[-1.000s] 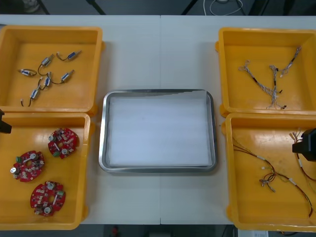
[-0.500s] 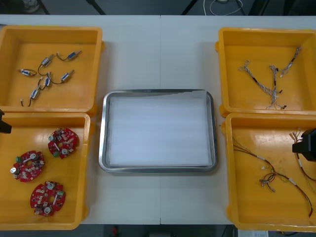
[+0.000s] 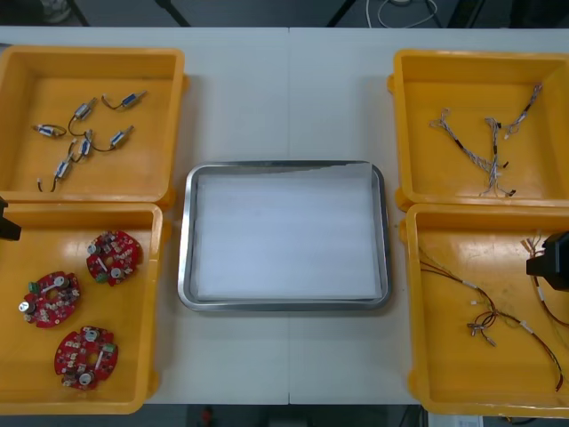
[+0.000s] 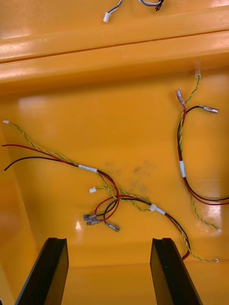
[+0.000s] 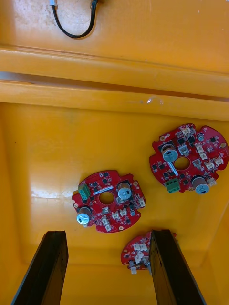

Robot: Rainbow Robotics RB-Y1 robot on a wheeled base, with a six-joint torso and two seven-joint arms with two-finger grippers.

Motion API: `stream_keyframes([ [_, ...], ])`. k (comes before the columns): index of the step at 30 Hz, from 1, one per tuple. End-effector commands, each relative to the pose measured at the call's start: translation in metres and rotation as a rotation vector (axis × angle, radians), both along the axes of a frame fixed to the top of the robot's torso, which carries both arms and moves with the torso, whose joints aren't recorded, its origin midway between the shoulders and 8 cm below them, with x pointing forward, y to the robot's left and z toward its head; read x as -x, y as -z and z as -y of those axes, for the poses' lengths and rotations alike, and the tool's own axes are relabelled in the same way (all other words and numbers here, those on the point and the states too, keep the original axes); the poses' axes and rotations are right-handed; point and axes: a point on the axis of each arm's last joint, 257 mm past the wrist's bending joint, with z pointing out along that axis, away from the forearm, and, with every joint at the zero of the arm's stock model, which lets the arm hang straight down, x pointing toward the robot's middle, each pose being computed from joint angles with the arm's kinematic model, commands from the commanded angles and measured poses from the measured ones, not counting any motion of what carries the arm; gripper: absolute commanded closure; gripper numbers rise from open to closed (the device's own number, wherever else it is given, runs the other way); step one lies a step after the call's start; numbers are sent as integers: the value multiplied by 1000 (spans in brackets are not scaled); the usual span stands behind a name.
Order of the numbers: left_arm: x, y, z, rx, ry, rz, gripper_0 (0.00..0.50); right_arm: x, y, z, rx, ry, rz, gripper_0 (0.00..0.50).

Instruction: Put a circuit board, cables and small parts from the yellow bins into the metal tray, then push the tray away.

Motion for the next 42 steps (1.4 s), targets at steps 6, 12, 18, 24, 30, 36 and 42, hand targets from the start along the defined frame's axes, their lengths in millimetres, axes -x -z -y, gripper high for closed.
stream_keyframes([
  [6,-1,-8,-3,-24,34,37,0,6,-3,0,47,-40,-2,0],
  [12,-1,-8,-3,-24,34,37,0,6,-3,0,47,-40,-2,0],
  [18,-1,-8,-3,-24,34,37,0,6,-3,0,47,-40,-2,0],
  [24,-1,-8,-3,-24,34,37,0,6,-3,0,47,-40,-2,0],
  [30,-1,-8,-3,-24,34,37,0,6,-3,0,47,-40,-2,0],
  [36,-1,-8,-3,-24,34,37,0,6,-3,0,47,-40,-2,0],
  [42,-1,-8,-3,-24,34,37,0,6,-3,0,47,-40,-2,0],
])
